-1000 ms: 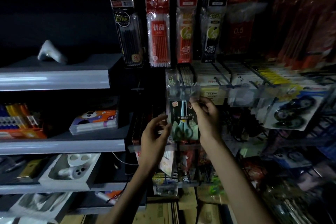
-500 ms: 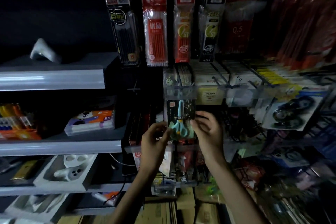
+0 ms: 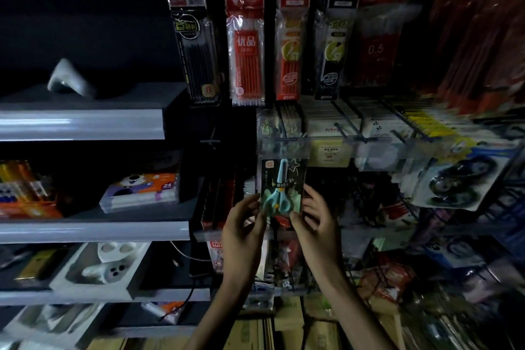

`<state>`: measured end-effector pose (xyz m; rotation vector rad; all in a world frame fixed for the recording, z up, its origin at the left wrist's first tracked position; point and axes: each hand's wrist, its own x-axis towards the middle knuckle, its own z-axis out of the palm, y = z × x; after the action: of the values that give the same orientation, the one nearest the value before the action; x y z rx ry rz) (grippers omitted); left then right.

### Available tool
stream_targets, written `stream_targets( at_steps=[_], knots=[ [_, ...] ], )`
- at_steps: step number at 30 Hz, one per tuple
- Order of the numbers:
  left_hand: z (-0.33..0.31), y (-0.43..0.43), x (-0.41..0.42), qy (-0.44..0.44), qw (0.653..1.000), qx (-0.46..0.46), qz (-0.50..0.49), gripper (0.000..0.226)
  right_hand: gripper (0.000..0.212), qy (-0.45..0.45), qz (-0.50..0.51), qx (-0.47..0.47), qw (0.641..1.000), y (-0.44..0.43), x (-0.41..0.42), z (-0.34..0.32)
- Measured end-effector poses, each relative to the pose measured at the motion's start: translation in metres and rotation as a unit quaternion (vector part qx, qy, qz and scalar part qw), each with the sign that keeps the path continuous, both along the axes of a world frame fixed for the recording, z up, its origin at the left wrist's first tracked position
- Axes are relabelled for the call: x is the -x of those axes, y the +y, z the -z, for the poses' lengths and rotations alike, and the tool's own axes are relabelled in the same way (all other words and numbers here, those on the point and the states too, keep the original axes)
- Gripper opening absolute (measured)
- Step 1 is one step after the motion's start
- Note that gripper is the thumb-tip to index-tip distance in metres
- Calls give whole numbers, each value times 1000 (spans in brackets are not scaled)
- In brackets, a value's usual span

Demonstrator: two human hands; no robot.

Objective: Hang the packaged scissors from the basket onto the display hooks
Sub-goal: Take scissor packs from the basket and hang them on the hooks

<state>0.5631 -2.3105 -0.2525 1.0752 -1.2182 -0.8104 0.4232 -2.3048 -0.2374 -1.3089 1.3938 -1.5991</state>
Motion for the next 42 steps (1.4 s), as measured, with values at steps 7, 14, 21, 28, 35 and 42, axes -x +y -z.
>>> stream_targets(
  at_steps=[7,14,21,28,35,42],
  knots=[
    [-2,-10,3,9,1000,-9,-4,35,55,-17,9,1,1000,-17,-9,-8],
    [-4,-37,3,10,1000,-25,3,36,59,8,35,-11,999,-44,-11,-14],
    [-9,-54,8,7,1000,-13,-6,38,60,24,63,-28,997,-70,-11,-12],
    [4,-49,12,-14,1000,-7,-1,40,60,56,57,-32,996,-74,-5,8],
    [-1,-62,13,-20,997,-21,-74,18,42,42,97,-17,994,-79,0,4],
    [1,-69,13,-27,994,-26,-100,10,28,6,120,-7,993,-84,-3,13]
  ],
)
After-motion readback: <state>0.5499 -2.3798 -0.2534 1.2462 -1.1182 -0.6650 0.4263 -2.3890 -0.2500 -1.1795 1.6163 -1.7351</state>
